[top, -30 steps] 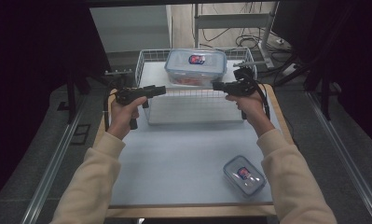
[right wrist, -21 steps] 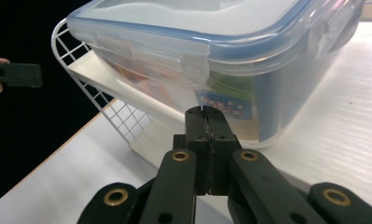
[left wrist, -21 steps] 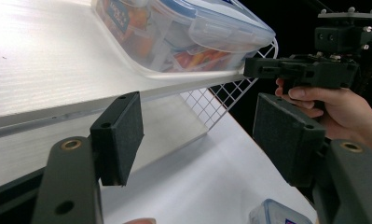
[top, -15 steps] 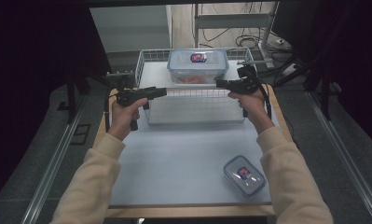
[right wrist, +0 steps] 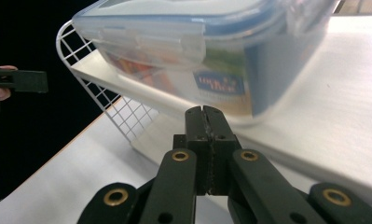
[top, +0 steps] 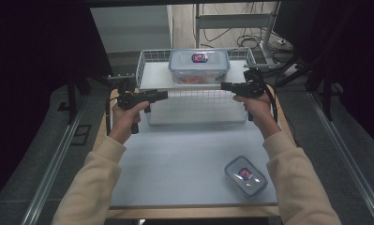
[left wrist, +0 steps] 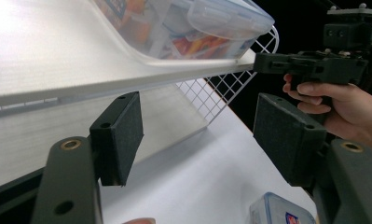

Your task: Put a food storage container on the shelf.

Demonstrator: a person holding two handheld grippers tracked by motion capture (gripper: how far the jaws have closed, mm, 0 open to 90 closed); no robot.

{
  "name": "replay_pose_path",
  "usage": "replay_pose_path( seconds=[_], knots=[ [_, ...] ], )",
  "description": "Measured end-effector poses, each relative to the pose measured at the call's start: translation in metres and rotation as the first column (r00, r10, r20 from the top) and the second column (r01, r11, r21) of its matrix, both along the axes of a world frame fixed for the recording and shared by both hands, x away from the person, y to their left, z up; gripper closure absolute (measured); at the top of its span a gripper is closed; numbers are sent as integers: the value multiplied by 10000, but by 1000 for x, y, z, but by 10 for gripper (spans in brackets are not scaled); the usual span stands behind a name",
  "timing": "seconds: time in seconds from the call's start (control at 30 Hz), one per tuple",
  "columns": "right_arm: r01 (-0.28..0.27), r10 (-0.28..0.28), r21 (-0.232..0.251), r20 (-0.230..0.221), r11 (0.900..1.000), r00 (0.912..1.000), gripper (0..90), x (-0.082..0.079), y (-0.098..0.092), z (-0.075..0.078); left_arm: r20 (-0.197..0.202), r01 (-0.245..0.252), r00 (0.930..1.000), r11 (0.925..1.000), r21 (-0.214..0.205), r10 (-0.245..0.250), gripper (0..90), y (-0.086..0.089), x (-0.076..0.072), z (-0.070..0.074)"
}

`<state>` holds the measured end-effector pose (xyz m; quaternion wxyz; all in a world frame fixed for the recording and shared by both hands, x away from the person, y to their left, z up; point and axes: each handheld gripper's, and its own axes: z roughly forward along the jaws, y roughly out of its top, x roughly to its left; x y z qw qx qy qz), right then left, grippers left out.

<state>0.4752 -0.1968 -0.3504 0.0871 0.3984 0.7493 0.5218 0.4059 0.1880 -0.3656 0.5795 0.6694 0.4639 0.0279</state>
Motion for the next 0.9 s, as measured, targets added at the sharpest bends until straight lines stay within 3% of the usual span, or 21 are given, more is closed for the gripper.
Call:
replay_pose_path(
  seconds=[0.2,0.4,0.57,0.9],
  knots=[
    [-206,206,188,-25,9996,9998,891,-20,-19,-4,203,62,9998,9996,271,-67,329,-4,-13,-4],
    [-306,309,363,-83,9989,9995,892,-38,-34,-15,174,263,9995,9996,138,-266,329,-6,-28,-17],
    [-451,479,688,-392,9966,9981,891,-64,-55,-38,23,252,9997,9993,278,-253,329,-4,-44,-40],
    [-366,399,607,-556,9975,9977,891,-102,-86,-77,-657,441,9969,9987,257,-424,320,-4,-67,-82]
  ],
)
